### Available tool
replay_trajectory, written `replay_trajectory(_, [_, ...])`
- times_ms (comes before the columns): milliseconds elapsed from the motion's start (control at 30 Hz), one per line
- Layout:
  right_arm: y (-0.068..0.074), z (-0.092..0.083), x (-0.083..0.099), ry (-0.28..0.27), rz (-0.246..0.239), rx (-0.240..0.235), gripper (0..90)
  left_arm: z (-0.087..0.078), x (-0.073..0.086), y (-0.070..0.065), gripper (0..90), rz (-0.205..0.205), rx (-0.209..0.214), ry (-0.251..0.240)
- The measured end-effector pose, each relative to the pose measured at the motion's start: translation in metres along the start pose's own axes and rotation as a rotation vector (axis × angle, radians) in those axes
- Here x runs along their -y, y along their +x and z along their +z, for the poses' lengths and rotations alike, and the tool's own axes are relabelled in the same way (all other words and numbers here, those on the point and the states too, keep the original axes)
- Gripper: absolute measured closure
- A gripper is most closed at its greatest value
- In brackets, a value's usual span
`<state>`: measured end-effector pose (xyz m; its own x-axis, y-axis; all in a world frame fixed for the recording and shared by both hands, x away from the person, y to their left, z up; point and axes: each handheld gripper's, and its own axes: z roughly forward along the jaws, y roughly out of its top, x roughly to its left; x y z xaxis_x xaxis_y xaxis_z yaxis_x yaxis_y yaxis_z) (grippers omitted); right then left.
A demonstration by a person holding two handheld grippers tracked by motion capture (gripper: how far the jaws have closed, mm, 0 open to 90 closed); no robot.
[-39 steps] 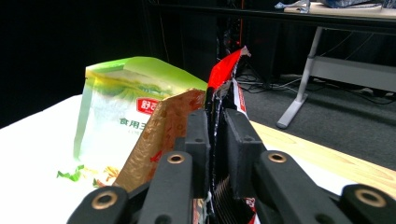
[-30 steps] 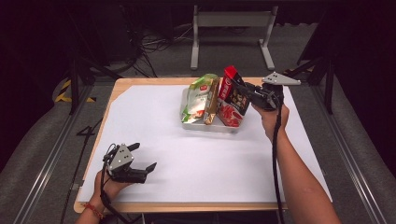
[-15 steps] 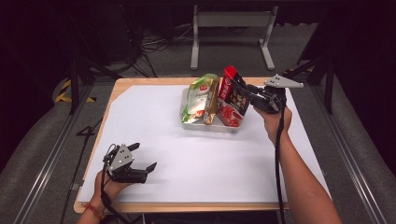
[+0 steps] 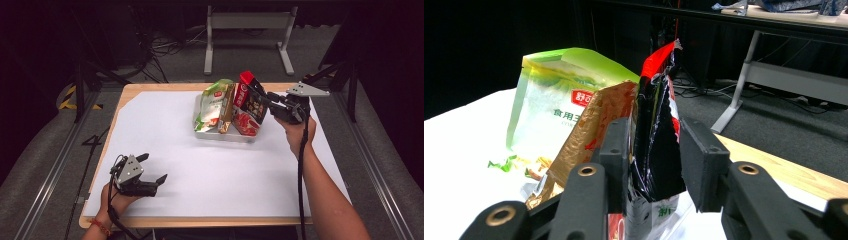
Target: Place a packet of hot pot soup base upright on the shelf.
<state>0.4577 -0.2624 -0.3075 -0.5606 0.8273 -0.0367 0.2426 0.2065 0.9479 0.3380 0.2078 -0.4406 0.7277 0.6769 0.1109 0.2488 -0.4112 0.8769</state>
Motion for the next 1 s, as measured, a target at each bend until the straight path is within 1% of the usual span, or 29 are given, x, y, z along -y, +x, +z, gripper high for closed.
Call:
replay_trajectory(200, [0.001, -0.005, 0.003, 0.000, -0.002, -0.011, 65.1, 0.001, 0.000, 0.000, 7.9, -0.001, 0.001, 0.003])
replay_trajectory(300, [0.000, -0.007, 0.004, 0.001, -0.005, -0.016, 65.1, 0.002, -0.001, 0.000, 7.9, 0.006, 0.002, 0.005])
replay_trajectory(433, [0.001, -0.009, 0.005, 0.003, -0.010, -0.022, 65.5, 0.002, -0.001, 0.000, 7.9, 0.003, 0.003, 0.006])
replay_trajectory(633, [0.001, -0.015, 0.009, 0.005, -0.028, -0.023, 65.5, 0.003, -0.001, -0.001, 7.9, 0.003, 0.005, 0.008])
replay_trajectory(900, [0.000, -0.022, 0.013, 0.007, -0.032, -0.032, 65.2, 0.004, -0.001, -0.001, 7.9, 0.005, 0.006, 0.012])
replay_trajectory(1000, [0.000, -0.023, 0.014, 0.007, -0.036, -0.028, 64.8, 0.004, -0.001, -0.001, 7.8, 0.007, 0.007, 0.012])
